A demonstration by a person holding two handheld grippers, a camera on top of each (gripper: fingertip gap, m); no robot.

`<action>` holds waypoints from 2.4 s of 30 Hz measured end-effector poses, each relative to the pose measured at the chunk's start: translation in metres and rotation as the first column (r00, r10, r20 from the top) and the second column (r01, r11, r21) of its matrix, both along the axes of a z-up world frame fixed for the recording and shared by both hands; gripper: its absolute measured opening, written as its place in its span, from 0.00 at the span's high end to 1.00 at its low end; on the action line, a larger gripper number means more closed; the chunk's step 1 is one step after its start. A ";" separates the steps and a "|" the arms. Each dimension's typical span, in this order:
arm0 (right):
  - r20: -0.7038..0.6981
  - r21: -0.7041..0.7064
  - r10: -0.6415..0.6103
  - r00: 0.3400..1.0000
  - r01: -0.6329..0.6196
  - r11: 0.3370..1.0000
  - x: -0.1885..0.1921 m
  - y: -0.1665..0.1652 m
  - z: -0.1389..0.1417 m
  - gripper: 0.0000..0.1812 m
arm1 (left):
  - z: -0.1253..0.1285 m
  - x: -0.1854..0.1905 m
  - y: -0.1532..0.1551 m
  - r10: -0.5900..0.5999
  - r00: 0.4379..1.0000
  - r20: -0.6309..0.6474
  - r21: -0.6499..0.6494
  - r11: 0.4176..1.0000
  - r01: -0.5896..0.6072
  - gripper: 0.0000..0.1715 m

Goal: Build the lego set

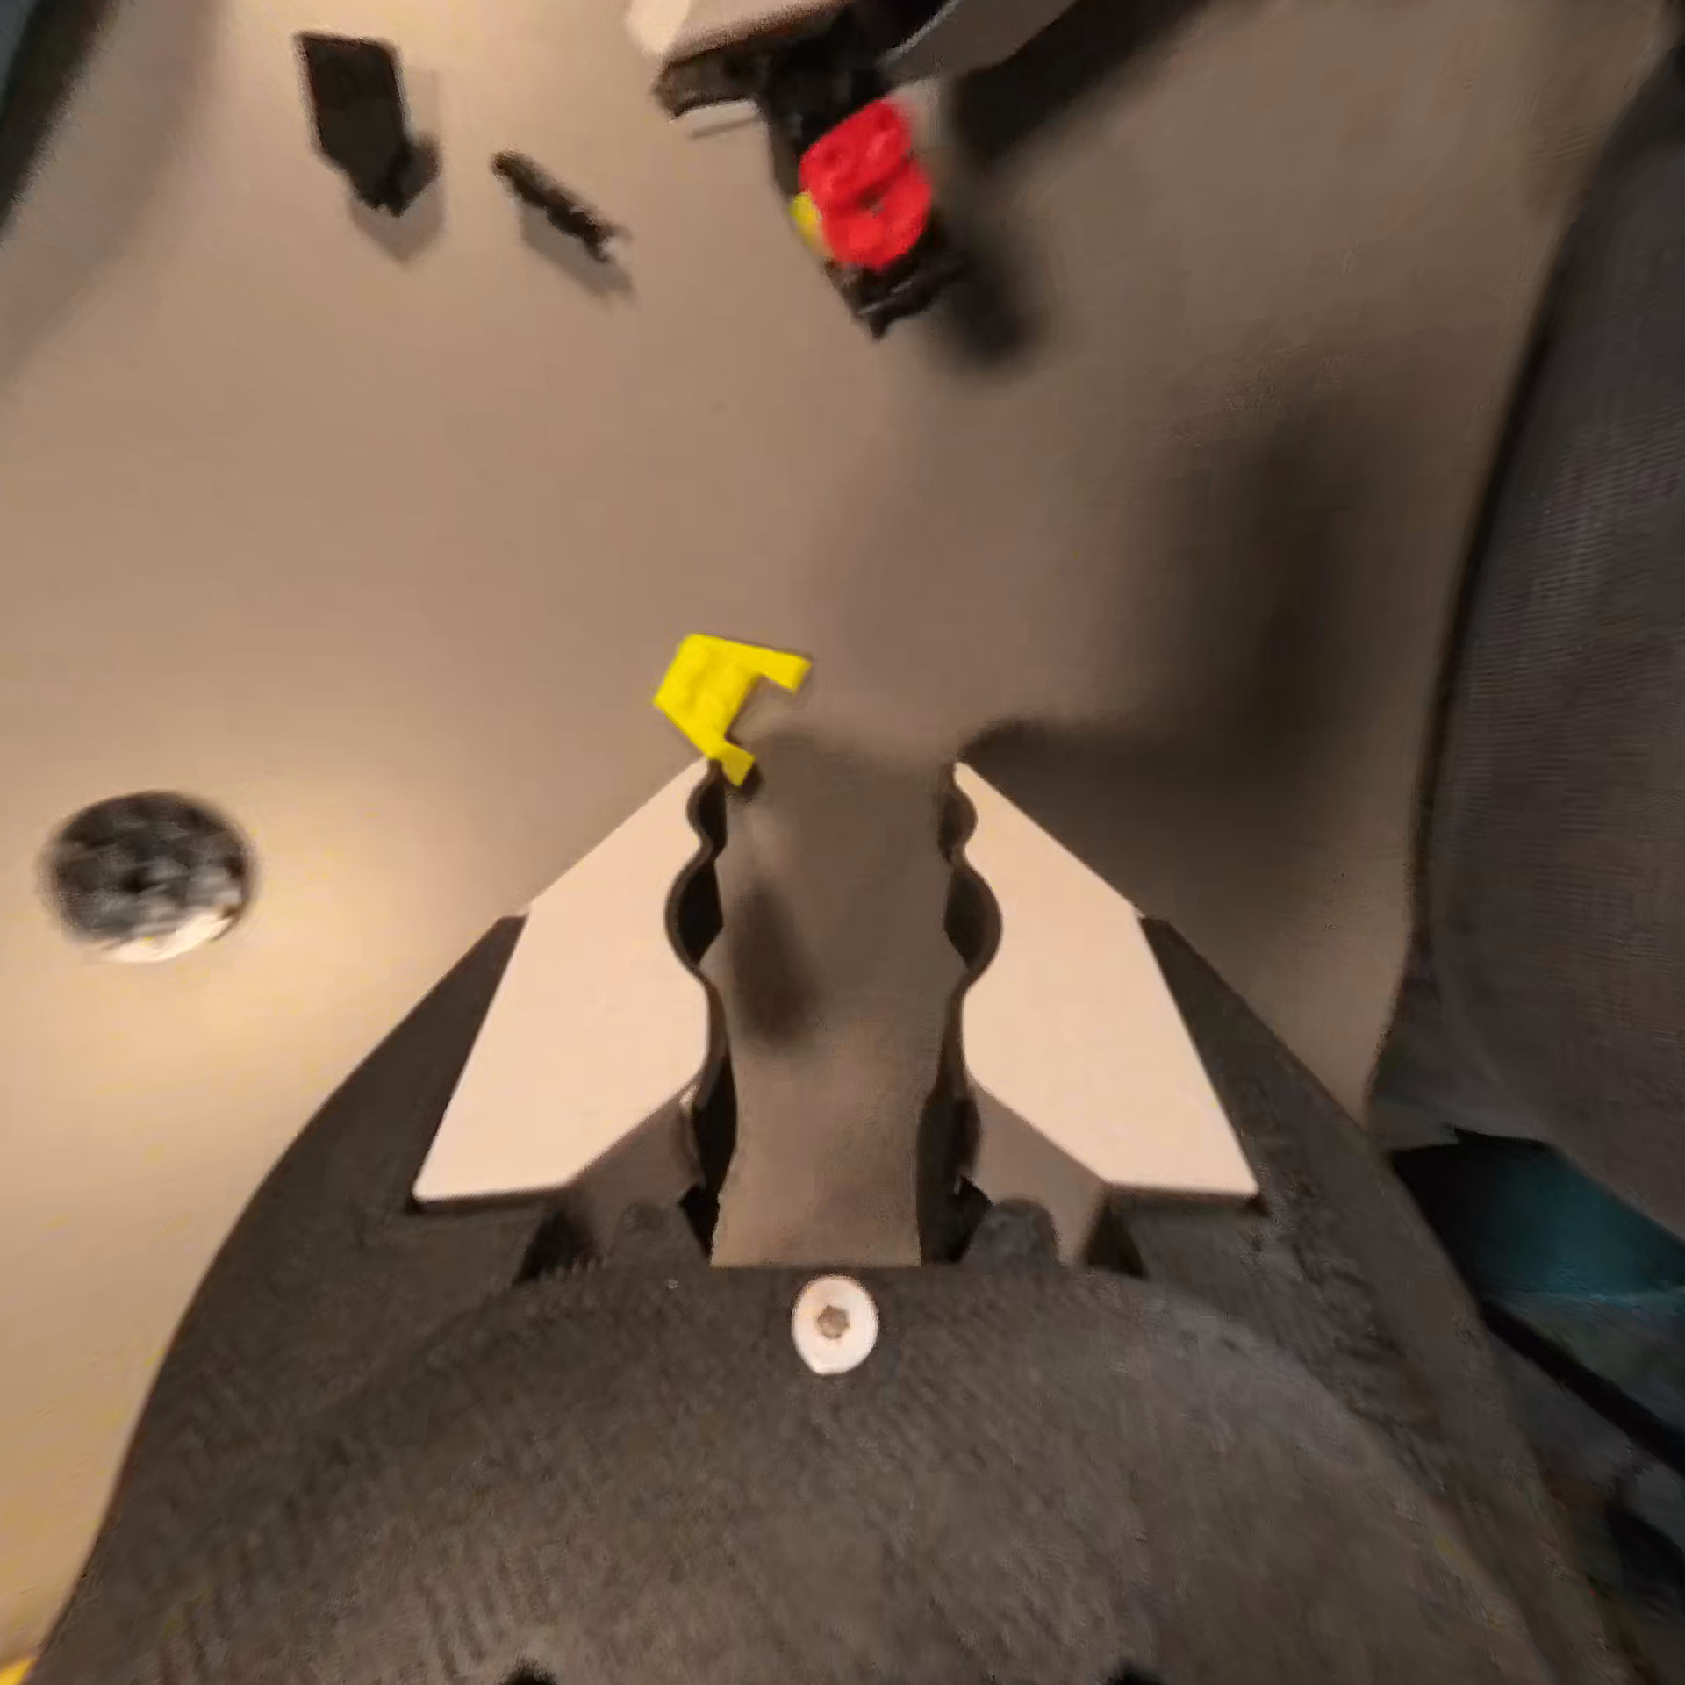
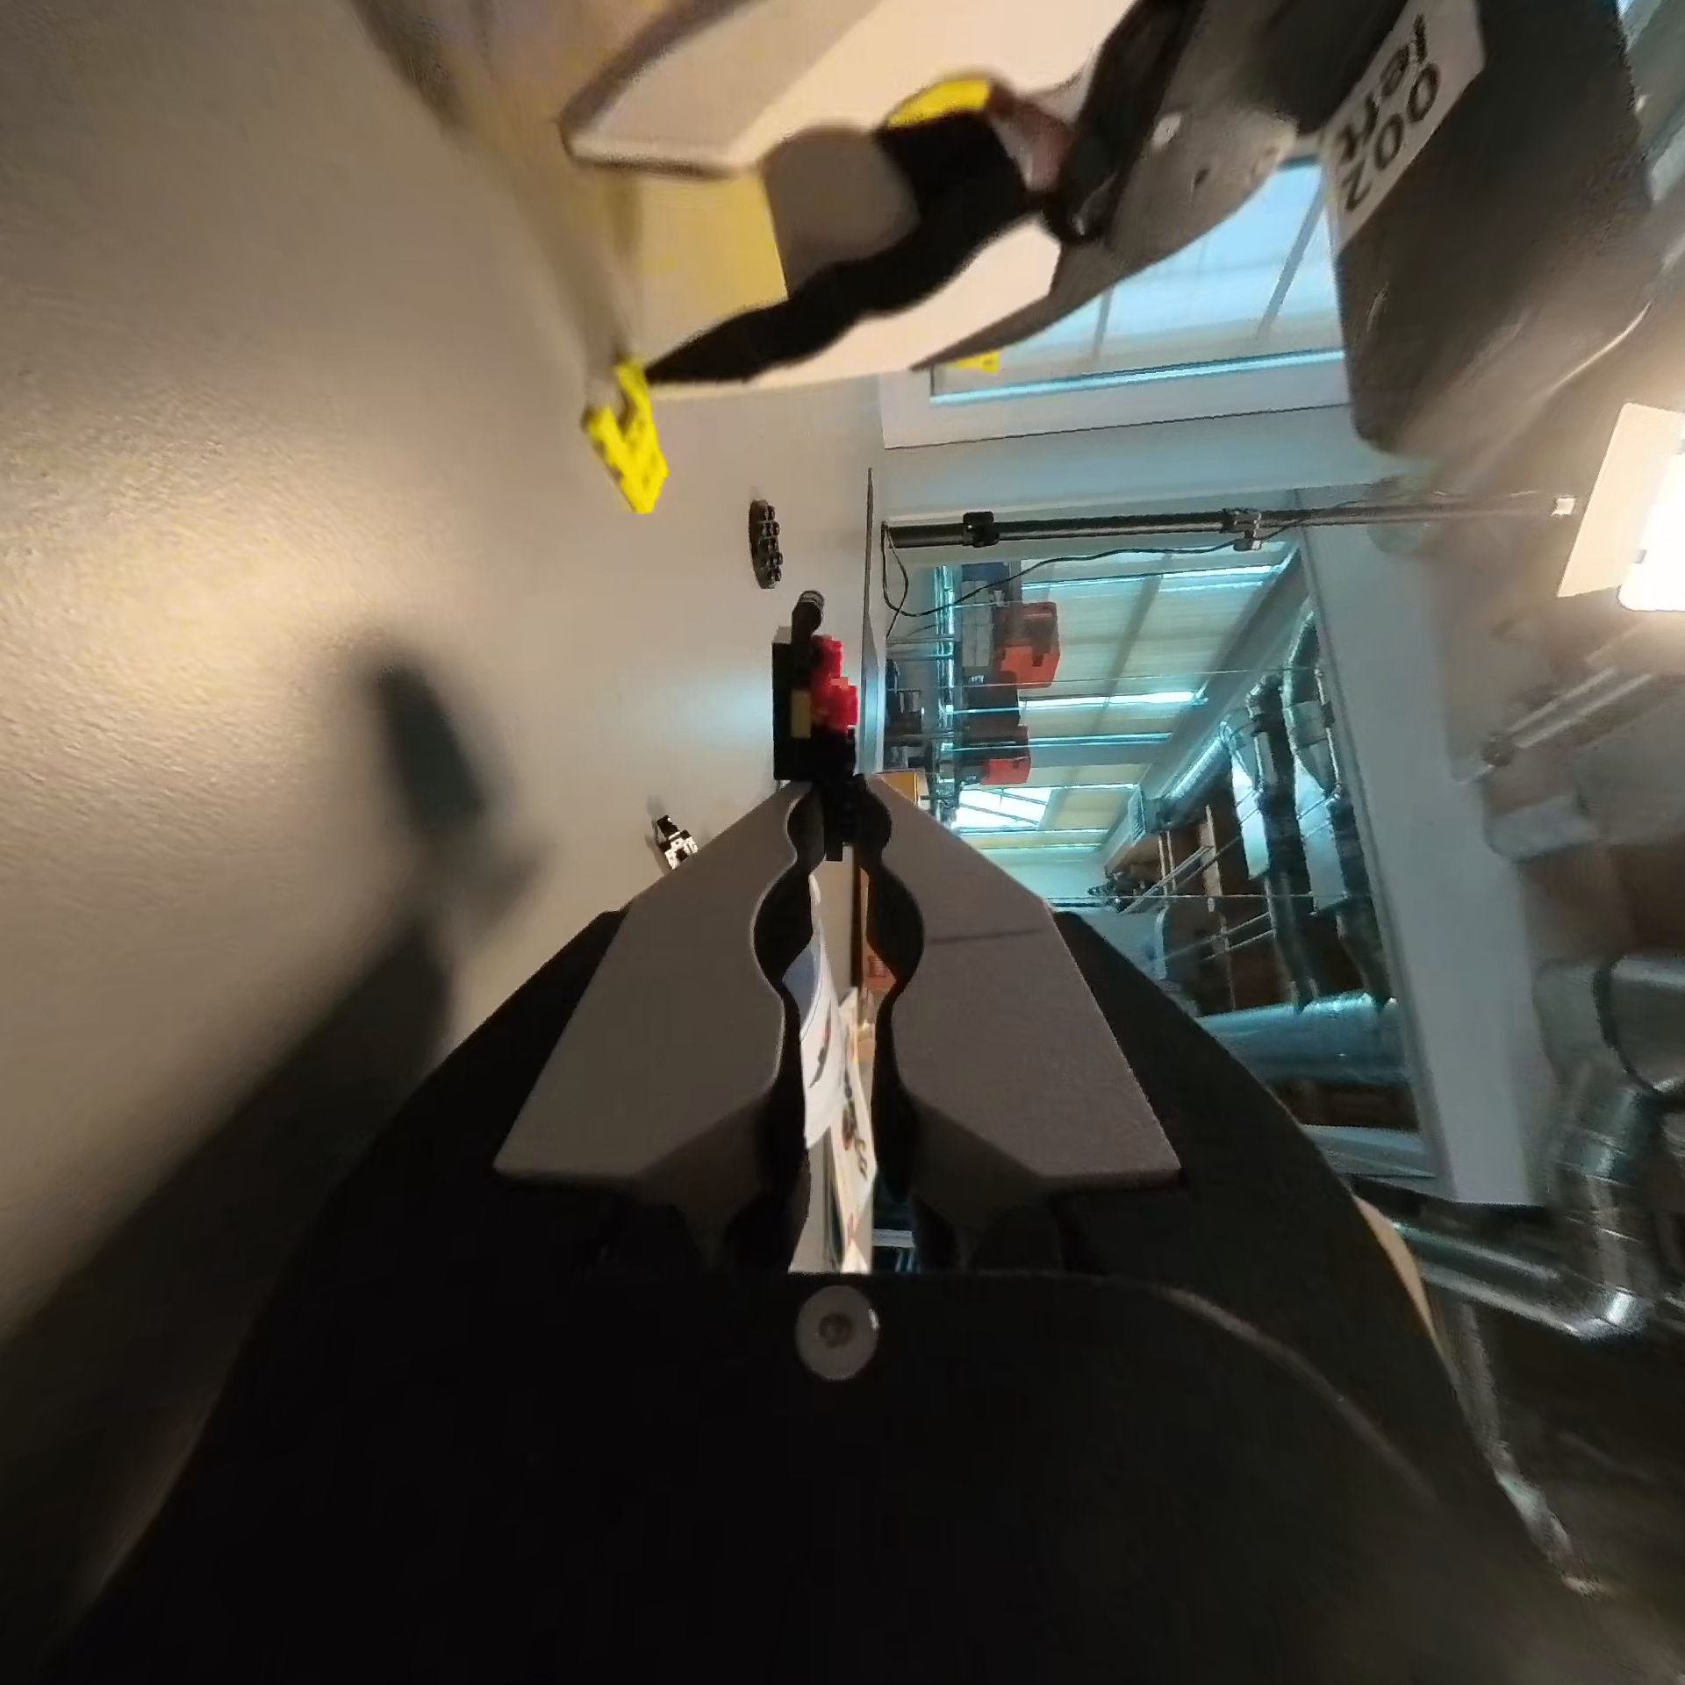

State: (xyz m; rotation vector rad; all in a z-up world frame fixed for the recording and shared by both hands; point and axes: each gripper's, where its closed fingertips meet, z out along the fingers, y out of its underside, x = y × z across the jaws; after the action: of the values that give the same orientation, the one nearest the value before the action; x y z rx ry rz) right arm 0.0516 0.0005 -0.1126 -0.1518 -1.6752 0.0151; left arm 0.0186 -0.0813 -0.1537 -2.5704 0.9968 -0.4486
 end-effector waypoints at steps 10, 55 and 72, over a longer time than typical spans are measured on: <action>0.005 -0.037 -0.009 1.000 0.009 0.999 0.001 0.001 0.000 0.99 | 0.002 -0.007 0.021 0.110 0.991 0.070 0.188 0.975 -0.121 0.75; 0.014 -0.056 -0.013 1.000 0.014 0.998 -0.002 0.008 -0.002 0.99 | -0.004 0.034 0.021 -0.021 0.982 0.188 0.233 0.972 -0.024 0.71; 0.021 -0.020 -0.013 1.000 0.013 1.000 -0.003 0.010 -0.003 0.99 | -0.006 0.040 0.025 0.138 0.982 0.128 0.342 0.923 -0.175 0.87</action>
State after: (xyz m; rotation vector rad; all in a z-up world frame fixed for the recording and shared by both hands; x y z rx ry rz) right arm 0.0481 0.0101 -0.1155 -0.1788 -1.6952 0.0207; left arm 0.0587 -0.0563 -0.1599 -2.2576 0.7498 -0.3205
